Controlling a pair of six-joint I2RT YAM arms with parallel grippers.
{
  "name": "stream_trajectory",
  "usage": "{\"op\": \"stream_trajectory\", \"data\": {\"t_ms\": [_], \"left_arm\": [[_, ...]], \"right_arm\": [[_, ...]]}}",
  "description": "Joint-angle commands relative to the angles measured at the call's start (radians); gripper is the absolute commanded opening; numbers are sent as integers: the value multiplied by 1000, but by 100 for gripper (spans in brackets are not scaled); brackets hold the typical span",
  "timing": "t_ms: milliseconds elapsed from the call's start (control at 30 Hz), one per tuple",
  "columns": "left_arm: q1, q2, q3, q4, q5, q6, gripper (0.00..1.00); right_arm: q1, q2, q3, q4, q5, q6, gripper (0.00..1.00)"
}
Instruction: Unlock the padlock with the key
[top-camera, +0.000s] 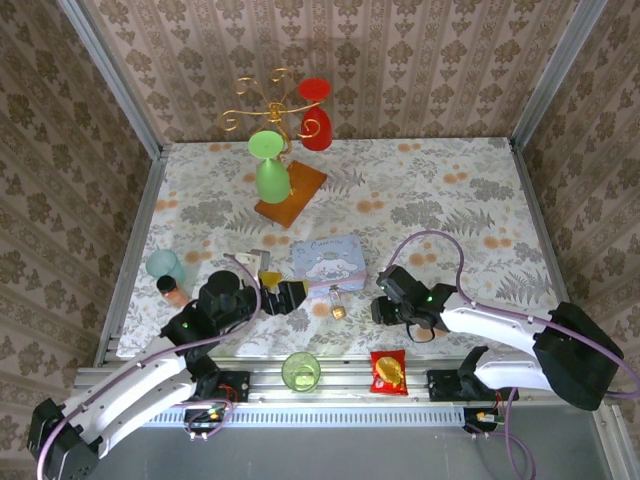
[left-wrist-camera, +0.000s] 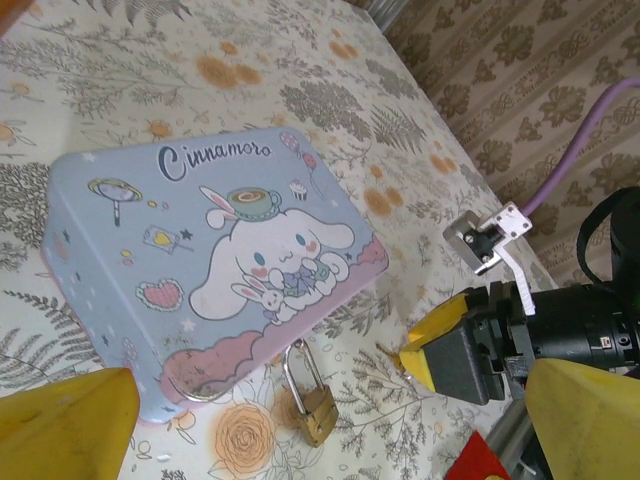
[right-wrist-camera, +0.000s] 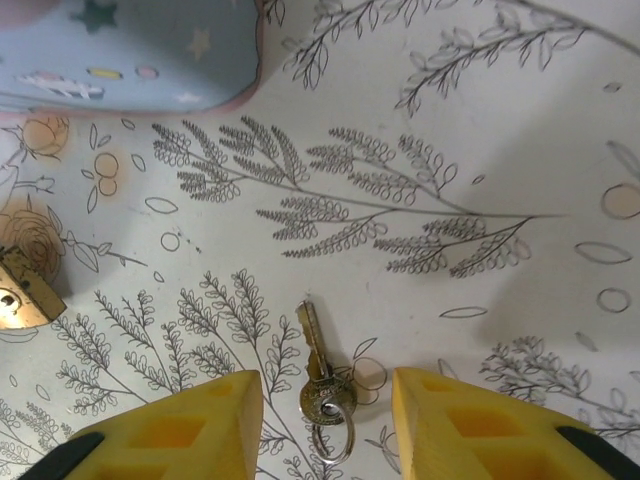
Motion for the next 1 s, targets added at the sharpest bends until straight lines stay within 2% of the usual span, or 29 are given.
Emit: {"op": "stream_trajectory", "data": {"t_ms": [0,300,733,800,933,967], "left_arm": [[-25,-10,-11,2,-67,-23,100],[-31,-10,-22,9,-88,-29,100],[-32,-27,-30,14,-89,-55,100],[-33,-36,-31,10,-92,-60,100],[-34,-46,-26,17,-87,-72,100],[-37,-44,-22,24,-83,-75,100]], "right_arm": [[32,23,-15,16,44,39,39],[81,39,-30,-1,98,65,35],[90,106,-31,58,86,67,16],[92,96,-33,60,93,68,10],[91,40,-40,74,67,50,7],[91,20,-41,71,58,44,4]]}}
